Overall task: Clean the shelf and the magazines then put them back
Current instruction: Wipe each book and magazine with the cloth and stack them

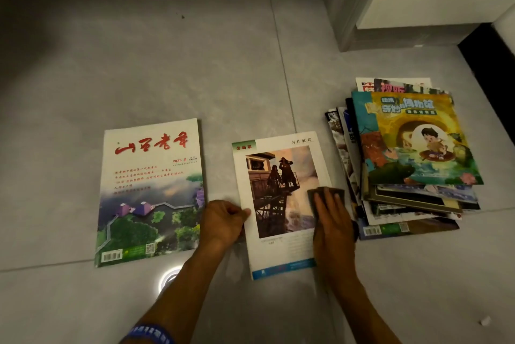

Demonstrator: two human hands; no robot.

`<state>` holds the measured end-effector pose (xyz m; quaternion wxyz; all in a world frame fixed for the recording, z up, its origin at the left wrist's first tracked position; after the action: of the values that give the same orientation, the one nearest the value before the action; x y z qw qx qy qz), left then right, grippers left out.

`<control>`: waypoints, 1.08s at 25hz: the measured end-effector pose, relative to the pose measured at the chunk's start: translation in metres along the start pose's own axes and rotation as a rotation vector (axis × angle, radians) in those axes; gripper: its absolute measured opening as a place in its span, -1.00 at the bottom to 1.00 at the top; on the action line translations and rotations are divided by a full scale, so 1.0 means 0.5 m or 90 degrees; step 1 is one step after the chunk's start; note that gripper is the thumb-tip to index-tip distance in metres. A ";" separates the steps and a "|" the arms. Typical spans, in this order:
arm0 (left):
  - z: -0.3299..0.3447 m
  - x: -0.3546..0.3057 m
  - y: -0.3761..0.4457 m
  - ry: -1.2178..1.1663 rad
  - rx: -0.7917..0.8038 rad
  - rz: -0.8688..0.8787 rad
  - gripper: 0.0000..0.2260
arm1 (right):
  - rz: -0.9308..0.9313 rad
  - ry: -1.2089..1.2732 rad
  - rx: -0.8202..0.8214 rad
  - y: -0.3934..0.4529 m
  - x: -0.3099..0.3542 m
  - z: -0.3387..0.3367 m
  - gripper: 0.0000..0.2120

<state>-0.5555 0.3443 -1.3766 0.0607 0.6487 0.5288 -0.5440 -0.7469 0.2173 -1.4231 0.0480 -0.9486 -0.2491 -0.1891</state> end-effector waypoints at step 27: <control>-0.002 0.026 0.000 -0.041 0.035 0.023 -0.85 | -0.093 0.047 0.122 0.040 -0.011 -0.021 -0.46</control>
<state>-0.5567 0.3527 -1.3863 0.0700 0.6415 0.4996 -0.5778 -0.7448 0.1953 -1.4155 0.1338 -0.9114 -0.3325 -0.2021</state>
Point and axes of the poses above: each hand's wrist, its own y-axis towards the middle knuckle, its own z-axis out of the palm, x = y × z, the point moved 1 cm from there along y, towards the middle knuckle, and after that the axes turned 14 degrees about z, right-handed, at the moved point
